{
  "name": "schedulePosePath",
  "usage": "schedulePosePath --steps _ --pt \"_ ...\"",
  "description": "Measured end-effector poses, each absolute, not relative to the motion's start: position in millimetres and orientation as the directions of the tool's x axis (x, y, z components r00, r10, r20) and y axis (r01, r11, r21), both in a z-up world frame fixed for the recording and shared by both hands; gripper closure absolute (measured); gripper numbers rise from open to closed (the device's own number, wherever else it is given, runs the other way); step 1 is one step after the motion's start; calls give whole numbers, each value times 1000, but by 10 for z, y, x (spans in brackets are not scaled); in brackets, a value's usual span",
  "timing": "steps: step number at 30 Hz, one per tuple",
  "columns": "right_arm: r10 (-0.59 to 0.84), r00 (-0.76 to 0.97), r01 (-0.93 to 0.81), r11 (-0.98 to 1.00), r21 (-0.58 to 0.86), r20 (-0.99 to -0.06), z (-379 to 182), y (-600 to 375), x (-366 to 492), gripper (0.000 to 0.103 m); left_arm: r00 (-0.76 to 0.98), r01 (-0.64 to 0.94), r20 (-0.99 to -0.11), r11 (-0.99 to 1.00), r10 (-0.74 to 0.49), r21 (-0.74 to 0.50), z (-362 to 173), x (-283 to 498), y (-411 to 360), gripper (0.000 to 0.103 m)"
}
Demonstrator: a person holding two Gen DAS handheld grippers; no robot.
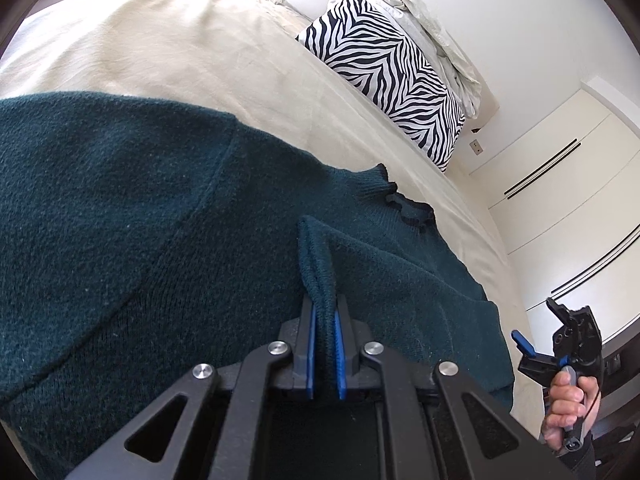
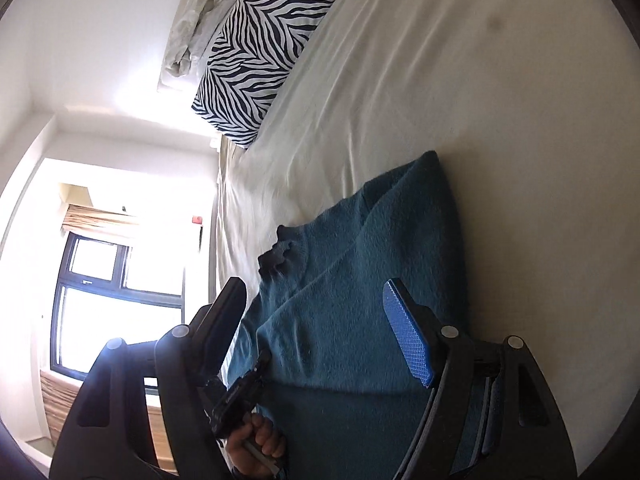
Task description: Fold small clothes
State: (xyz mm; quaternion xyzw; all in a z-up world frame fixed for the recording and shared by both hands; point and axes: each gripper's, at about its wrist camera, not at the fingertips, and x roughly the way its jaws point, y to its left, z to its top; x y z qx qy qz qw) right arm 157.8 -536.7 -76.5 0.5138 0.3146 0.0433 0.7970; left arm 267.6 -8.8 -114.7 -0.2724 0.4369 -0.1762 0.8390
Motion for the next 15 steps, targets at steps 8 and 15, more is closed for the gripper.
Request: schedulePosePath --steps 8,15 --pt "402 827 236 387 891 -393 -1245 -5552 1735 34 560 58 -629 783 -539 -620 -1195 2690 -70 92" --pt "424 815 214 412 886 -395 -1249 -5356 1069 34 561 52 -615 765 -554 -642 -1041 2594 64 69"
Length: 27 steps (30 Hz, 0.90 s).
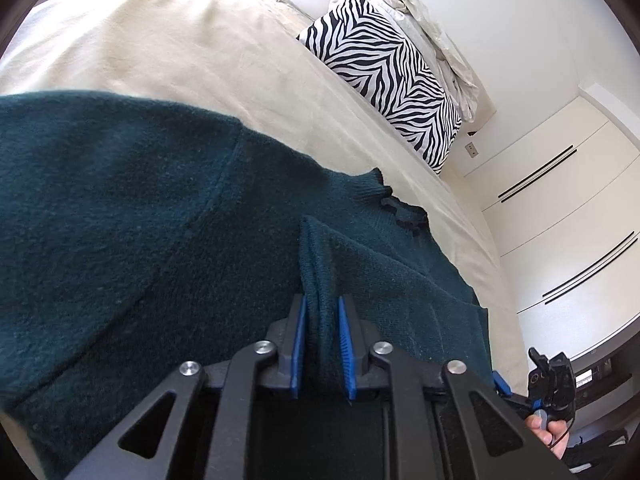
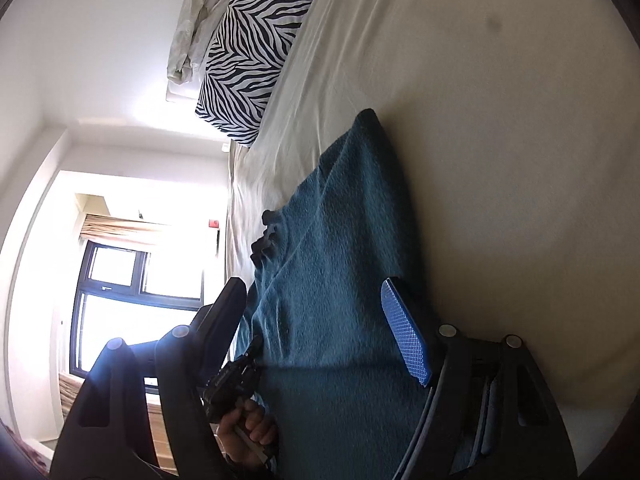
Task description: Fold small clothes
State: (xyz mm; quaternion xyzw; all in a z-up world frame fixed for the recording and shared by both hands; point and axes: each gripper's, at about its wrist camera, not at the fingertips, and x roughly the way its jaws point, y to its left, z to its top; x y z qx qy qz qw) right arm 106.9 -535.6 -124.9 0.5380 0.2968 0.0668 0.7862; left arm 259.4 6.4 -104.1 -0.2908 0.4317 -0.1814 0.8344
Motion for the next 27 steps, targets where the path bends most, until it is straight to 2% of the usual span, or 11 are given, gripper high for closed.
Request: schedulePosePath --steps 2,5,8,13,20,22,23,24,25,26,27 --pt "419 818 220 405 887 -394 -1228 -5286 826 33 607 37 -584 754 -539 -656 -889 2419 253 47" --pt "383 835 213 434 875 -394 -1094 -5124 517 32 685 0 -517 709 -514 -705 -714 2038 743 40" --pt "390 846 176 438 882 -363 -948 -4887 297 32 748 -111 -488 641 -449 -759 -738 1616 1426 39" --pt "437 834 93 490 867 -337 -591 -4329 281 32 821 -348 -503 461 -270 -816 -1014 1012 2587 39" --pt "518 796 -10 528 849 -313 -174 -3533 478 32 879 -421 -460 249 -127 -872 -1217 904 3386 40" --pt "524 791 -22 541 841 -316 -101 -3380 471 32 887 -426 -449 185 -110 -886 -1275 995 3491 43" --pt "528 789 -30 544 839 -315 -71 -3322 470 32 887 -433 -452 165 -99 -886 -1290 1046 3541 50" --pt "528 788 -32 546 837 -315 -39 -3275 486 32 885 -440 -456 153 -96 -885 -1300 1101 3579 62" --pt "527 789 -33 551 834 -317 -25 -3249 468 32 877 -454 -470 149 -98 -879 -1304 1163 3608 69" --pt "522 790 -32 559 828 -322 -11 -3226 454 32 871 -463 -480 154 -105 -873 -1297 1225 3624 86" --pt "515 791 -25 567 823 -330 -5 -3221 443 32 866 -468 -488 169 -111 -868 -1262 1287 3615 96"
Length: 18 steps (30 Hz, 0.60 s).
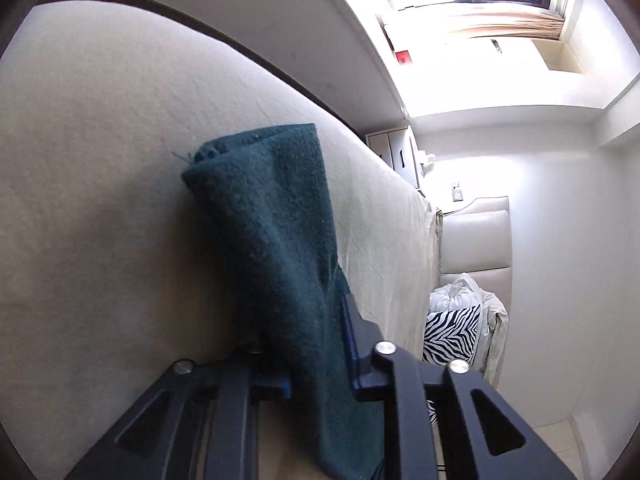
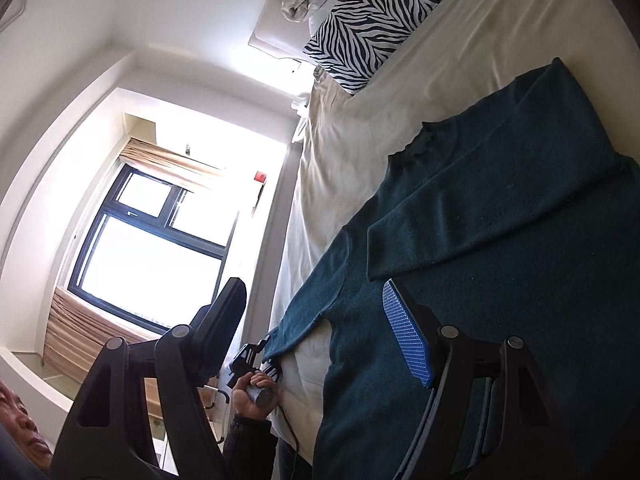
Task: Fold small clothes
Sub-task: 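Grasp the cuff of the other sleeve with the left gripper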
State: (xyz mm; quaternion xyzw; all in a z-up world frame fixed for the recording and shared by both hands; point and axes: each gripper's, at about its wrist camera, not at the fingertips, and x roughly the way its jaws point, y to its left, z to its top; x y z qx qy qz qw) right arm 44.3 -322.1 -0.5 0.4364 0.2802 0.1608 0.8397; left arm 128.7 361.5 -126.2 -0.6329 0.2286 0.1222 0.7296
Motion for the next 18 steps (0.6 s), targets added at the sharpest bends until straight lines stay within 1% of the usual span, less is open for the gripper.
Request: schedulePosePath --steps 3,5,7,9,11,14,16,18 --pt "500 794 -11 580 815 -346 -39 -3271 417 32 863 -447 -494 298 -107 -844 -961 1493 3380 96" --pt "492 796 1 582 813 -353 -88 -3323 408 32 862 -395 -489 430 -132 -812 -659 1686 3029 95" --pt "486 797 14 579 815 -359 -151 -3371 404 32 853 -321 -494 578 -166 -750 -388 1882 2532 95" --pt "486 796 20 574 819 -360 -216 -3419 394 32 830 -203 -514 741 -217 -640 -156 2098 1864 95" --pt "481 797 29 575 818 -366 -274 -3471 382 32 790 -50 -553 872 -263 -487 -66 2224 1038 95" --pt "478 797 49 556 830 -368 -387 -3580 365 32 738 171 -625 966 -256 -194 -303 2101 -224 95" --pt "473 792 82 545 834 -387 -502 -3641 403 32 722 268 -662 964 -202 -2 -644 1887 -823 95" --pt "473 779 112 539 835 -410 -637 -3689 453 32 719 330 -687 920 -102 209 -1004 1769 -1220 94"
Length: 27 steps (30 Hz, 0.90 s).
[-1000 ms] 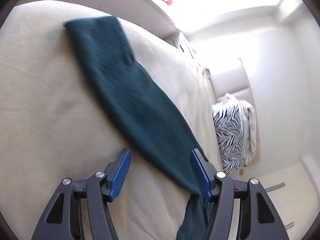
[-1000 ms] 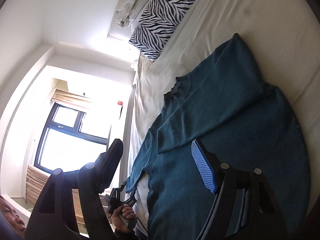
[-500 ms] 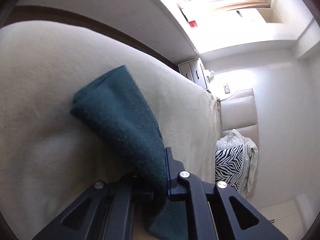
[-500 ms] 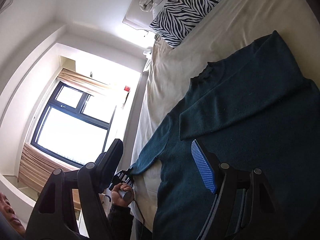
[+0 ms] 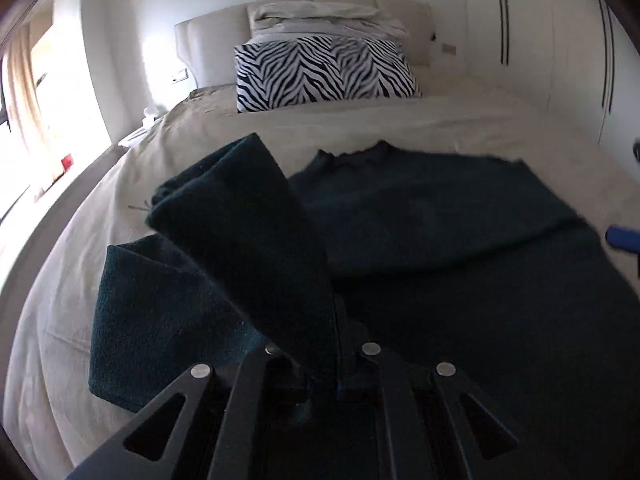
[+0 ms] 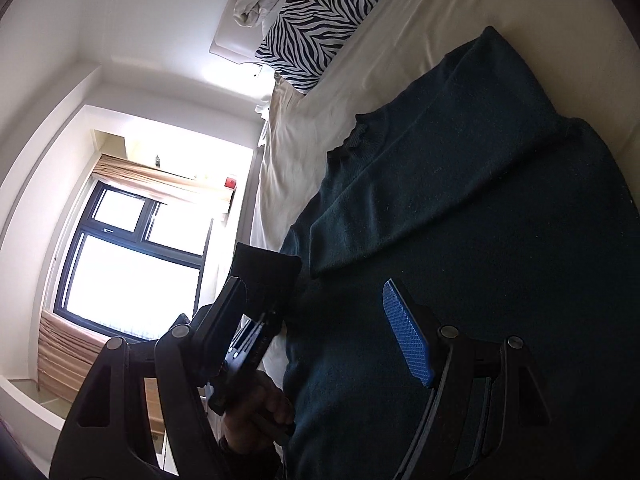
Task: Fold small clothes
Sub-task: 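Grasp the cuff of the other sleeve with the left gripper, then fold the held sleeve across the sweater body with the left gripper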
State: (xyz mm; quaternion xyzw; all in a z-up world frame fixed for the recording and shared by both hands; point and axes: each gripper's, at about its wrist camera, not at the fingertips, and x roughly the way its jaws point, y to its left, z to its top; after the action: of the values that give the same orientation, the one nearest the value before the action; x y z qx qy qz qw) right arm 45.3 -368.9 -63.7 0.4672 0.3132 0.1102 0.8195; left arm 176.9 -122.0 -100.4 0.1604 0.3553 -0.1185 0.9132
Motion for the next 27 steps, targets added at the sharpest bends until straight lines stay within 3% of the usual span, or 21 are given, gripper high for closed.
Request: schedulePosePath --steps 2,7,14,18,19,22,24,27 --pt "469 762 154 539 828 -447 -782 -3720 537 32 732 332 -681 884 -22 328 -1222 1705 -1330 93" --pt "523 712 201 488 850 -468 -1175 -3676 830 32 760 337 -650 854 3 397 -1174 1623 -1291 85" --pt "576 612 238 519 821 -542 -1514 -3247 1273 32 720 299 -693 922 -49 245 -1143 1577 -941 58" --pt "589 573 234 548 803 -570 -1526 -2985 1412 33 703 287 -706 943 -85 171 -1161 1596 -826 58" --pt "588 563 233 562 794 -582 -1523 -2904 1449 36 700 279 -707 949 -95 149 -1155 1610 -782 58" --pt "612 519 207 588 782 -597 -1541 -2672 1559 57 692 259 -711 962 -127 80 -1150 1625 -651 58" --pt "611 490 192 621 760 -622 -1563 -2543 1619 77 690 250 -707 968 -152 36 -1125 1595 -569 58" --pt "559 479 160 702 694 -676 -1481 -2414 1690 94 679 243 -707 969 -197 -36 -1092 1562 -446 55"
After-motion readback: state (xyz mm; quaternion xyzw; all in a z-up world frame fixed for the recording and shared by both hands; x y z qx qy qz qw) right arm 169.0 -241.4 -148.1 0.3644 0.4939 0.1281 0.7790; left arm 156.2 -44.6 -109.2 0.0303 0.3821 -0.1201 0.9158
